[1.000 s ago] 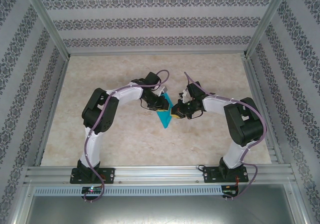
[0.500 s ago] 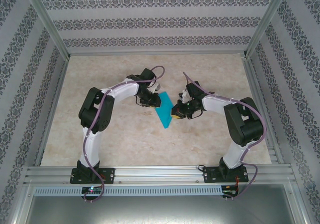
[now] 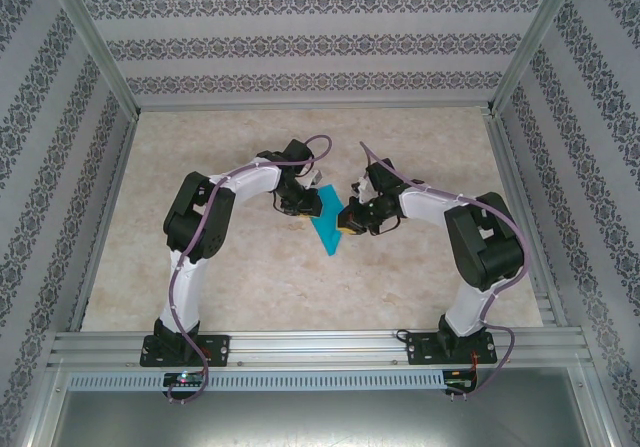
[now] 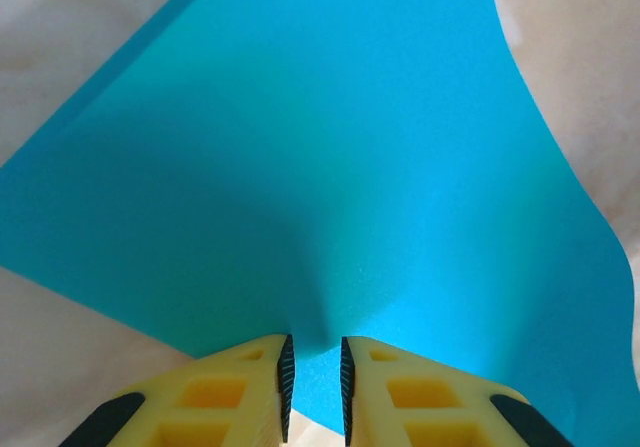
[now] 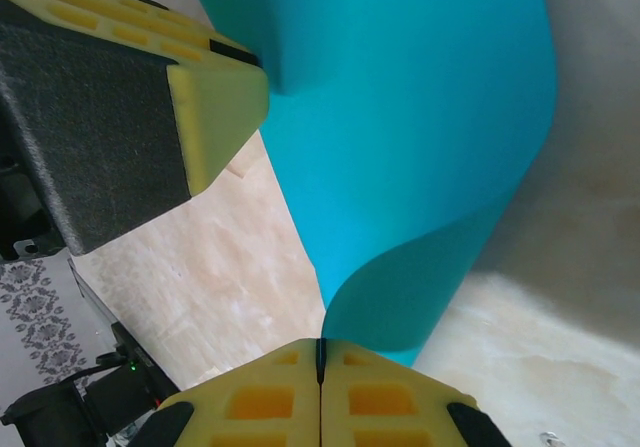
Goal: Fold a paper plane with a square sheet of paper (pick it up from the middle)
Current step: Fourth fold the wing at the center of the table.
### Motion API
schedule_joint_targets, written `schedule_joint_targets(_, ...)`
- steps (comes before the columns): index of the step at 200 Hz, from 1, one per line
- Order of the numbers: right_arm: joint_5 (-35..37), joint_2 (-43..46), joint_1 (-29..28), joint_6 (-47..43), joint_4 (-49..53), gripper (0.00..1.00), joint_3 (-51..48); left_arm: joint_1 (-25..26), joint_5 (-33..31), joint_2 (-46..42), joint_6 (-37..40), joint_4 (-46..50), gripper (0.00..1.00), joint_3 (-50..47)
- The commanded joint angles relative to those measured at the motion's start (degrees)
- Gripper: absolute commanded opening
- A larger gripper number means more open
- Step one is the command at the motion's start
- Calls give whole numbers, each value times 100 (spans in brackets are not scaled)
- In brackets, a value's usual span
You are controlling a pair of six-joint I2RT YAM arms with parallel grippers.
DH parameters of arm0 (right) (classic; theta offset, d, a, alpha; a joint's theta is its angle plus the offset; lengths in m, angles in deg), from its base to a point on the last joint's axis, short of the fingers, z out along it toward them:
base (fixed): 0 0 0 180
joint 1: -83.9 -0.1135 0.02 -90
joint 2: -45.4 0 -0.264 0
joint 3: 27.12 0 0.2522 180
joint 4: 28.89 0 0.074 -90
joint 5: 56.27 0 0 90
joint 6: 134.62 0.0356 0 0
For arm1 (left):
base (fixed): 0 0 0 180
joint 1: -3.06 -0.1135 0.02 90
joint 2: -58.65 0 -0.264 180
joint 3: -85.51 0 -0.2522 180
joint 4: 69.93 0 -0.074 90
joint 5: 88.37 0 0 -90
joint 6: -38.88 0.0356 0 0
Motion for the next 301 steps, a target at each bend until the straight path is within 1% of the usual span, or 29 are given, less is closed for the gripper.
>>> schedule_joint_targets(1,47,-136,-77,-58,75,6,194,-55,37,198,122,150,24,-23)
schedule_joint_targets(85,96,-443,-237,-58,179,7,553,-62,121,124,93,53,24,-204)
schedule_joint_targets(218,397,-706,-325,-39,239,9,657,-96,201,57,46,-78,24,-398)
schedule_joint_targets(301,421,-870,-387,-21,208,9,735,-91,246,70,35,-100,24,-398)
